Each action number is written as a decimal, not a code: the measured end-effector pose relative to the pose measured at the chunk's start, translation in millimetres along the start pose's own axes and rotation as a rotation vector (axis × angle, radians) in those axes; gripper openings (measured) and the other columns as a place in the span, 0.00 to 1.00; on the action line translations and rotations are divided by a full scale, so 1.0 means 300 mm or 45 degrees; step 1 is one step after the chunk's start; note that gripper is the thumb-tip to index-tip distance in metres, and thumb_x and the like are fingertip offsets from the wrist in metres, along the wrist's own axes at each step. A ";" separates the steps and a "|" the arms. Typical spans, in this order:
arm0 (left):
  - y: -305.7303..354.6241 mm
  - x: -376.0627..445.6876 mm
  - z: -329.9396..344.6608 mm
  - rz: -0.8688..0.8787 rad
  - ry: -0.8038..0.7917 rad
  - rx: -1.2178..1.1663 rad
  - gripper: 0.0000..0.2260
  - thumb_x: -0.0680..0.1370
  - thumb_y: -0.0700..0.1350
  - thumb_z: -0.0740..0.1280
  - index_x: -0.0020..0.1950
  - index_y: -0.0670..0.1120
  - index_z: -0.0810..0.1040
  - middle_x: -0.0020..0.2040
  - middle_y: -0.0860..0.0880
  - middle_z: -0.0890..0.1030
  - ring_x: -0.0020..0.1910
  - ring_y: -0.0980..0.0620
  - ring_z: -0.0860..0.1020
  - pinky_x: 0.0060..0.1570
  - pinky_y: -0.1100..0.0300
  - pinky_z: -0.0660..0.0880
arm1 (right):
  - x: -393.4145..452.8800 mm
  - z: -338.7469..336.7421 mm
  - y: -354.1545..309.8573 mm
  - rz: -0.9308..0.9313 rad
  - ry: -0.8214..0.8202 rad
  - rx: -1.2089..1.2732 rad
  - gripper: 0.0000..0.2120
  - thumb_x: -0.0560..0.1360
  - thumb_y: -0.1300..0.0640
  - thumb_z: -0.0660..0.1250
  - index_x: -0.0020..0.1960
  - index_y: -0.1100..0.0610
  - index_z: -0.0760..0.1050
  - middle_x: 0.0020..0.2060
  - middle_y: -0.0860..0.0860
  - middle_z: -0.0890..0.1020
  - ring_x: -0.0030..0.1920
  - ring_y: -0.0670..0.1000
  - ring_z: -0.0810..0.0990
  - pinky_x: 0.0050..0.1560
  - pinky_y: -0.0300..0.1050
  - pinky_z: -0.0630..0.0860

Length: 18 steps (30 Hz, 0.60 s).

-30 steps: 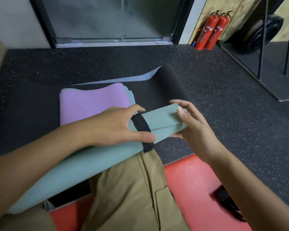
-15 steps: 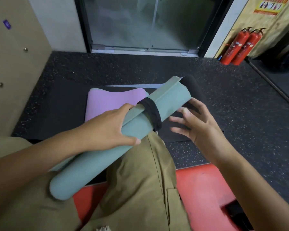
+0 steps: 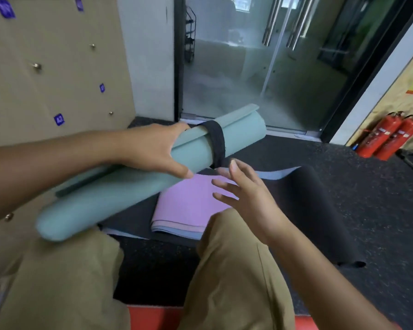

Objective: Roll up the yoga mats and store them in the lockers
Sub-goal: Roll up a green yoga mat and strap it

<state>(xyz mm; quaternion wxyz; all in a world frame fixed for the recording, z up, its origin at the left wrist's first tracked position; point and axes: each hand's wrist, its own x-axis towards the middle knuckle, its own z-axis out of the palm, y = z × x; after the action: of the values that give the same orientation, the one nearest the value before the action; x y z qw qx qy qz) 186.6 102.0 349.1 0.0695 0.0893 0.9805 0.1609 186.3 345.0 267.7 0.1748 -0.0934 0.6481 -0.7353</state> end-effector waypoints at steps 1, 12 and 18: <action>-0.043 -0.010 -0.040 -0.035 0.000 0.046 0.46 0.61 0.72 0.73 0.73 0.57 0.62 0.60 0.56 0.78 0.55 0.52 0.79 0.58 0.51 0.76 | 0.012 0.033 -0.002 -0.007 -0.040 -0.029 0.33 0.73 0.39 0.70 0.74 0.51 0.68 0.65 0.51 0.79 0.61 0.51 0.83 0.61 0.54 0.81; -0.549 -0.259 -0.130 -0.458 -0.096 0.245 0.38 0.67 0.65 0.78 0.67 0.51 0.64 0.54 0.49 0.79 0.50 0.48 0.79 0.54 0.48 0.77 | 0.150 0.369 0.031 -0.020 -0.326 -0.237 0.13 0.81 0.52 0.68 0.66 0.49 0.77 0.59 0.53 0.82 0.56 0.50 0.85 0.59 0.55 0.82; -0.756 -0.465 -0.027 -0.630 -0.106 0.103 0.40 0.70 0.64 0.77 0.73 0.52 0.62 0.57 0.50 0.79 0.52 0.49 0.79 0.56 0.48 0.77 | 0.215 0.544 0.075 -0.121 -0.480 -0.439 0.13 0.81 0.52 0.68 0.65 0.48 0.76 0.57 0.47 0.82 0.56 0.49 0.83 0.56 0.46 0.82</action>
<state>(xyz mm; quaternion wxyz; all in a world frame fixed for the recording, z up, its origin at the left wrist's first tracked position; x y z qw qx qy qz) 286.5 -139.3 297.4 0.1434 -0.1440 0.9744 0.0957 189.3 168.2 262.9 0.2395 -0.2874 0.7146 -0.5910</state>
